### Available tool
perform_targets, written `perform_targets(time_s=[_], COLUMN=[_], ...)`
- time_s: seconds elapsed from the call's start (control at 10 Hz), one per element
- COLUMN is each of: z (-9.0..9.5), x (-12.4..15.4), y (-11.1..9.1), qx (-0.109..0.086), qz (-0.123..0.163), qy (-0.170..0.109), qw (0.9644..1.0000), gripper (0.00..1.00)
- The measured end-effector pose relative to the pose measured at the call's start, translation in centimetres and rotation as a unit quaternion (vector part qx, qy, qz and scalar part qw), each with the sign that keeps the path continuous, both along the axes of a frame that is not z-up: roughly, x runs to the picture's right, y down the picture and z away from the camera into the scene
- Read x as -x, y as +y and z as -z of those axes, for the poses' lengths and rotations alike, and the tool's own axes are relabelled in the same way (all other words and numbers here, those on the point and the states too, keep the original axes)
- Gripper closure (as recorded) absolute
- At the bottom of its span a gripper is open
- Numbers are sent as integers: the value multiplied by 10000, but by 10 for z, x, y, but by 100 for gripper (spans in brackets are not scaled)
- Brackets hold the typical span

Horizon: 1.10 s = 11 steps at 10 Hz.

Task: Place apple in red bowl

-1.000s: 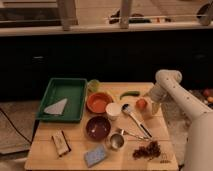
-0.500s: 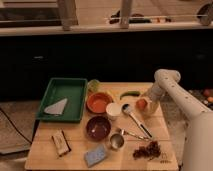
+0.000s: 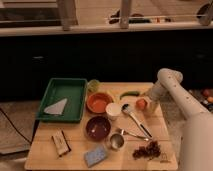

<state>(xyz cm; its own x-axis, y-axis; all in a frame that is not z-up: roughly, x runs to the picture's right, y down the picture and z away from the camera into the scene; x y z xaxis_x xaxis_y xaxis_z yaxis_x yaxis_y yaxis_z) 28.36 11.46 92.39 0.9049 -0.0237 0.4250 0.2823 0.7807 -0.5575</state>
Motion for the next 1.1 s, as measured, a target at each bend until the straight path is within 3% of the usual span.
perform_targets(time_s=[0.7, 1.1], z=[5, 9], x=[21, 25], y=[1, 3], qx=[51, -3], qz=[128, 174], qy=[-277, -286], qw=[9995, 9994], gripper=[21, 58])
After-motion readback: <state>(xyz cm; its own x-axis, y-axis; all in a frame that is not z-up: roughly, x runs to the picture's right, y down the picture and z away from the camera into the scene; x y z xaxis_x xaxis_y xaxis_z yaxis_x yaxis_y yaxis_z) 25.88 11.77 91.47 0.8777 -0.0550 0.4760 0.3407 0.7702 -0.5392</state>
